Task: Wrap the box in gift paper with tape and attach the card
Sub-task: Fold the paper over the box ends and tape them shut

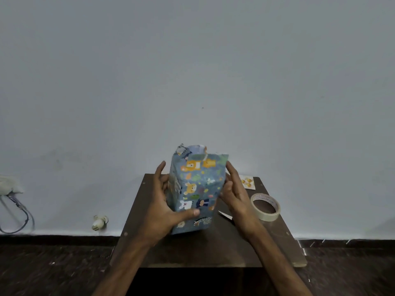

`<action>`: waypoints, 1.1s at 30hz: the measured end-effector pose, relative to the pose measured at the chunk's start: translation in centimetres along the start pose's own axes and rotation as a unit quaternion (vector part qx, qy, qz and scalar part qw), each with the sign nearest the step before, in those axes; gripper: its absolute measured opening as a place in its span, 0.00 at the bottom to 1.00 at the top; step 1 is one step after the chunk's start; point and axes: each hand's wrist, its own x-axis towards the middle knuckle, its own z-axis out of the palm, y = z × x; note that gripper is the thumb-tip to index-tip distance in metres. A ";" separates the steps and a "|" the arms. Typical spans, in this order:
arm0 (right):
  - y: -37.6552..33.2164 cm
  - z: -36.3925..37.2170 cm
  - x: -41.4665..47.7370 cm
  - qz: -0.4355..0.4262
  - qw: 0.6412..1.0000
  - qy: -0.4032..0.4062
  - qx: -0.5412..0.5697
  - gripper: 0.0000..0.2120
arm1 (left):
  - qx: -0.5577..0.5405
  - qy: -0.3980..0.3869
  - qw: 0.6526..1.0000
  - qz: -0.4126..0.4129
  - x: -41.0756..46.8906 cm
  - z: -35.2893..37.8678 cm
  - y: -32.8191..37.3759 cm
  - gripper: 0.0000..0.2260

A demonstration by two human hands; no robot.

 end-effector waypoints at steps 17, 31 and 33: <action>0.0 0.4 0.6 0.044 0.998 -0.018 -0.033 0.19 | 0.040 0.042 0.995 0.075 0.2 -0.1 1.1 0.08; 1.5 1.4 1.5 0.027 0.999 0.023 -0.029 0.14 | 0.336 0.031 0.924 0.180 1.5 -1.2 1.1 0.13; 1.5 1.8 1.6 0.022 0.999 0.039 -0.027 0.10 | 0.344 0.032 0.922 0.173 1.4 -1.1 1.1 0.15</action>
